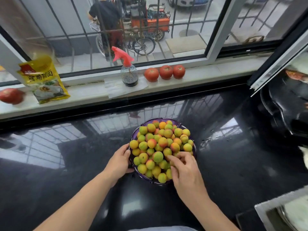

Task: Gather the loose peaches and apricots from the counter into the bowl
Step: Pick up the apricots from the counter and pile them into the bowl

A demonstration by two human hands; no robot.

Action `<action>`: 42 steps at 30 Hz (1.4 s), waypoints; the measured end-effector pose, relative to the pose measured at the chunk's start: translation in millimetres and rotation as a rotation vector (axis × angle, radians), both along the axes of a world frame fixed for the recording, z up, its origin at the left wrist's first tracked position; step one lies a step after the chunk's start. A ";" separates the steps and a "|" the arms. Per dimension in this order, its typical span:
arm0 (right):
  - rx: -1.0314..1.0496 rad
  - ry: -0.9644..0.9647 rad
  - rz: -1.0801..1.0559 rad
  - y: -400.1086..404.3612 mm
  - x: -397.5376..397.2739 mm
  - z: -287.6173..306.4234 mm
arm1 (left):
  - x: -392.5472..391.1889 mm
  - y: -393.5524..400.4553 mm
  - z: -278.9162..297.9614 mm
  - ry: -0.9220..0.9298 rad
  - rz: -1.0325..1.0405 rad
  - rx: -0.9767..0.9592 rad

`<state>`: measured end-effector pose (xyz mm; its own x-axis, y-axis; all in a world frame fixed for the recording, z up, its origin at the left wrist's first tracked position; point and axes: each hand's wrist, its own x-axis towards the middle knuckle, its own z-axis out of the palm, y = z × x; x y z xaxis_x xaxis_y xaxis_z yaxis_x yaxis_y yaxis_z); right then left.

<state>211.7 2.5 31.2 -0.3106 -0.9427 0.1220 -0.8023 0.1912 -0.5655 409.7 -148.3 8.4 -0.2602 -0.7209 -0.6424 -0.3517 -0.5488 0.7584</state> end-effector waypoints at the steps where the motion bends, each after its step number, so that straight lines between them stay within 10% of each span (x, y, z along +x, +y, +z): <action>1: 0.010 0.057 0.016 -2.8 3.4 -3.0 | 0.1 -0.6 -0.3 -0.015 -0.012 -0.008; 10: 0.066 0.098 -0.004 -3.9 8.2 -9.9 | -0.7 -0.6 -1.5 -0.078 0.007 -0.027; 15: -0.016 -0.071 -0.106 -5.1 -10.0 5.1 | -13.9 1.9 21.2 -0.421 0.001 -0.644; 20: 0.098 -0.021 -0.113 -34.1 -26.9 5.5 | -63.9 6.1 44.1 -0.495 -0.560 -1.016; 26: 0.150 0.085 -0.046 -46.6 -24.9 5.3 | -85.9 3.3 39.5 -0.635 -0.705 -1.110; 32: 0.016 -0.110 -0.168 -79.7 -57.5 20.2 | -91.5 -29.5 33.2 -0.489 -0.407 -0.834; 42: 0.367 -0.185 -0.126 -146.6 -104.7 -4.9 | -89.1 -52.5 18.6 -0.488 -0.651 -0.817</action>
